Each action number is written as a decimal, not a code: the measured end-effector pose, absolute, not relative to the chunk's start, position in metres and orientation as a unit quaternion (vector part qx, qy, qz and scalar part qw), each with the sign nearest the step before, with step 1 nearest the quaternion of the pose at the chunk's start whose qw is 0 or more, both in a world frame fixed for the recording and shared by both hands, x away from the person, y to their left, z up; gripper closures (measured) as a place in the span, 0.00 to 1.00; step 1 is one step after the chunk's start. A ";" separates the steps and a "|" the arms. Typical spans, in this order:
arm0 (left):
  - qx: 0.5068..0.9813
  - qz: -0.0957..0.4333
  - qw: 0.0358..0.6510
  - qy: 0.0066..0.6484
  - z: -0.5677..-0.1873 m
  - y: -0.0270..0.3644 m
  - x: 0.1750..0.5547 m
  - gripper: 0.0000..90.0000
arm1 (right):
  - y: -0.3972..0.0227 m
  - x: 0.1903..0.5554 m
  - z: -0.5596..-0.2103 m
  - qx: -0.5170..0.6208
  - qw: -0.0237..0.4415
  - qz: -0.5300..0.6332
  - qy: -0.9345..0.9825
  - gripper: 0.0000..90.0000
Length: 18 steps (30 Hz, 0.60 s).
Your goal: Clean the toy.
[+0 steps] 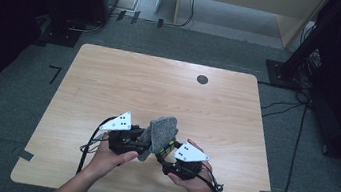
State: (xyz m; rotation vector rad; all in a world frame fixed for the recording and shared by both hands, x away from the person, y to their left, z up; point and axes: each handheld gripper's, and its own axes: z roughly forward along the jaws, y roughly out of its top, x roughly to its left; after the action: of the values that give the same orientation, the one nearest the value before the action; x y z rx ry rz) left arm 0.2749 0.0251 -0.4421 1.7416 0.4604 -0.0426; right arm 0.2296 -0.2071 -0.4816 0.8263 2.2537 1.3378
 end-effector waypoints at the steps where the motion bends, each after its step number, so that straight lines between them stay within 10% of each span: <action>1: 0.769 0.013 0.606 0.202 -0.441 0.023 0.274 0.67 | -0.207 0.229 -0.480 0.295 0.197 0.478 0.804 0.39; 18: 0.765 0.036 0.583 0.271 -0.444 0.033 0.286 0.67 | -0.207 0.229 -0.480 0.295 0.204 0.475 0.804 0.39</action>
State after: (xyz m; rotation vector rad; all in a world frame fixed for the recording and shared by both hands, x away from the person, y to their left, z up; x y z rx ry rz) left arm 0.2859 0.0334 -0.4440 1.7870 0.6316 0.0842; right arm 0.2289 -0.2065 -0.4805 0.8222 2.2417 1.3254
